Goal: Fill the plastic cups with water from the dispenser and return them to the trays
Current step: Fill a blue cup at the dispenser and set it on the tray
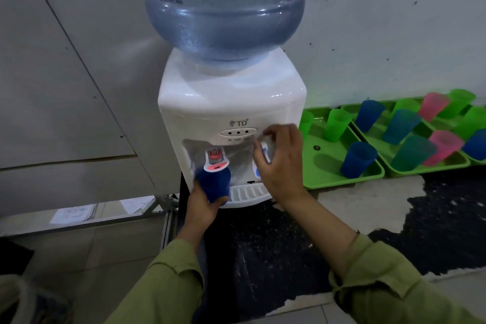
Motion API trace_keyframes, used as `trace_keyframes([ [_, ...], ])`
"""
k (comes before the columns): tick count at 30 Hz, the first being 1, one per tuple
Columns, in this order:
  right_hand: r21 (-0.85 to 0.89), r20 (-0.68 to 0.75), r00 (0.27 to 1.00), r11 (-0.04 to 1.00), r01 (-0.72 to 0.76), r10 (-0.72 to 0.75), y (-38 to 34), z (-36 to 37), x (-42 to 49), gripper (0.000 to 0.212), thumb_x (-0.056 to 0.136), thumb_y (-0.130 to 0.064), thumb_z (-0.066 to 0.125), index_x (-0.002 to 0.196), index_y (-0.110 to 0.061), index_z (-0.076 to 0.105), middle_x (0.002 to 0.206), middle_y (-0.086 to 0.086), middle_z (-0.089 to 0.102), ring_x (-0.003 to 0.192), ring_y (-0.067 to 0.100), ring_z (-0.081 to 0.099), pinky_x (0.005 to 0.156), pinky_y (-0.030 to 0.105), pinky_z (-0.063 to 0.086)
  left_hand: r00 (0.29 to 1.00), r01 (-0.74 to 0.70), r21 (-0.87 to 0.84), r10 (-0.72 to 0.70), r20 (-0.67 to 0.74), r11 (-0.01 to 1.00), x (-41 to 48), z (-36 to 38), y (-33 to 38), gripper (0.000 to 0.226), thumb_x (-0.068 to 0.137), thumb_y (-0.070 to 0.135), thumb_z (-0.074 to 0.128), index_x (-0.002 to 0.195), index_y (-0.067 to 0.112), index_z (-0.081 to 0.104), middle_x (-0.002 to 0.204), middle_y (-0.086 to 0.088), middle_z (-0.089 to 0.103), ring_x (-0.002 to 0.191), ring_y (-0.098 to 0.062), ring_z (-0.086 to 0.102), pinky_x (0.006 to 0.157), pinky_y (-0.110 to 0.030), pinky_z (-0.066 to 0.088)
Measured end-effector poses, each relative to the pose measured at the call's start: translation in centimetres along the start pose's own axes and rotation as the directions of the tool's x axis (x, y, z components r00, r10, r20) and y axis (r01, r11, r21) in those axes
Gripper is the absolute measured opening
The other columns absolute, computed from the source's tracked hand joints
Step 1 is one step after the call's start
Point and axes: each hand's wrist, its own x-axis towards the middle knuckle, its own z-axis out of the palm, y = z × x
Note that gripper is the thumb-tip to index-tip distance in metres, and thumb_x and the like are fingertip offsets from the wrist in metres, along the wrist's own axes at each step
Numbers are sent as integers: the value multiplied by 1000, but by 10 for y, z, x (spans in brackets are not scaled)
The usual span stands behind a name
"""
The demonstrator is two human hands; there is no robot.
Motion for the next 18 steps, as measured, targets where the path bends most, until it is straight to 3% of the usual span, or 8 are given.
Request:
trace_keyframes([
  [3, -69, -85, 988, 990, 127, -132, 0, -4, 22, 30, 82, -22, 64, 105, -3, 57, 114, 15, 50, 111, 23, 42, 97, 32, 33, 1000, -3, 6, 3, 7, 1000, 1, 0, 1, 91, 66, 11, 83, 140, 4, 29, 128, -16, 56, 117, -29, 53, 97, -38, 44],
  [6, -159, -57, 978, 969, 191, -202, 7, 2, 43, 42, 89, -29, 53, 121, -2, 52, 130, 18, 46, 125, 27, 37, 108, 39, 28, 1000, 12, 19, -13, 18, 1000, 2, 0, 1, 92, 66, 12, 82, 140, 5, 28, 131, -15, 54, 120, -29, 51, 101, -39, 42],
  [10, -212, -17, 967, 946, 244, -254, 20, 13, 54, 47, 93, -31, 41, 131, -4, 47, 137, 18, 46, 132, 29, 31, 114, 46, 18, 1000, 28, 38, -28, -1, 999, 2, 2, 2, 87, 66, 10, 83, 137, 6, 32, 130, -14, 55, 120, -29, 51, 101, -36, 41],
  [14, -234, -18, 956, 931, 281, -294, 29, 19, 54, 51, 96, -35, 31, 134, -4, 42, 139, 19, 43, 135, 31, 27, 116, 46, 13, 999, 53, 24, -53, -12, 998, 2, 2, 0, 91, 65, 9, 83, 139, 9, 30, 130, -12, 55, 120, -29, 51, 103, -45, 42],
  [18, -233, -21, 949, 924, 302, -316, 34, 25, 56, 50, 96, -37, 27, 135, -7, 36, 142, 12, 32, 136, 31, 24, 117, 44, 8, 998, 56, 17, -56, -13, 998, 2, 3, 2, 90, 65, 7, 82, 139, 11, 30, 130, -11, 55, 119, -26, 51, 103, -44, 42],
])
